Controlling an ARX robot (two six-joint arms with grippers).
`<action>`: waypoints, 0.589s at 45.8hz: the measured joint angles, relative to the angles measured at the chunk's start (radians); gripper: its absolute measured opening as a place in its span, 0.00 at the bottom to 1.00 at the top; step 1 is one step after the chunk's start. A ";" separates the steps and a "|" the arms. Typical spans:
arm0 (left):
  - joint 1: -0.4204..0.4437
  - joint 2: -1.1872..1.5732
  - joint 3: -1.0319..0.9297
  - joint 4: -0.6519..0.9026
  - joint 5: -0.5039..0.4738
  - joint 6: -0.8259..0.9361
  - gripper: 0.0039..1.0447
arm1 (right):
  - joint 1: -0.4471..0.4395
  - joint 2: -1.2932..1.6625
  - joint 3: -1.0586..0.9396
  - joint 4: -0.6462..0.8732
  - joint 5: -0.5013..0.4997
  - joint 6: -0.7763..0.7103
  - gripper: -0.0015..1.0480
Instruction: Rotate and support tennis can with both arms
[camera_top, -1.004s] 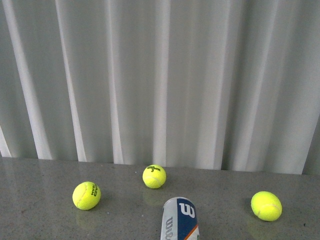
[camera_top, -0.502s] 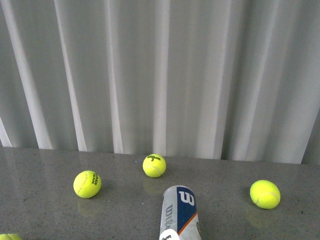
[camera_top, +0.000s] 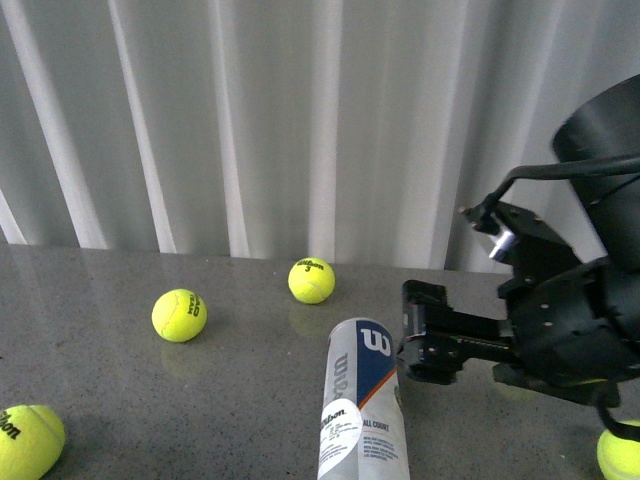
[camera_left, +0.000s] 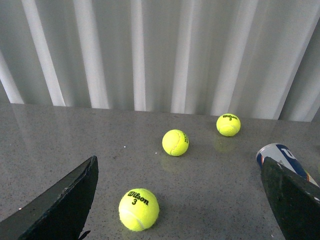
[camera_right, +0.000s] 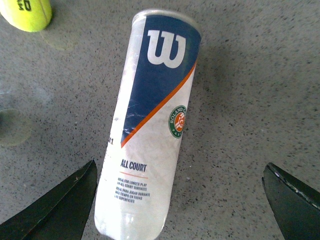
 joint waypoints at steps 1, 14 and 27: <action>0.000 0.000 0.000 0.000 0.000 0.000 0.94 | 0.006 0.021 0.017 -0.007 0.001 0.002 0.93; 0.000 0.000 0.000 0.000 0.000 0.000 0.94 | 0.061 0.228 0.186 -0.042 -0.021 0.020 0.93; 0.000 0.000 0.000 0.000 0.000 0.000 0.94 | 0.076 0.446 0.344 -0.092 0.006 0.043 0.93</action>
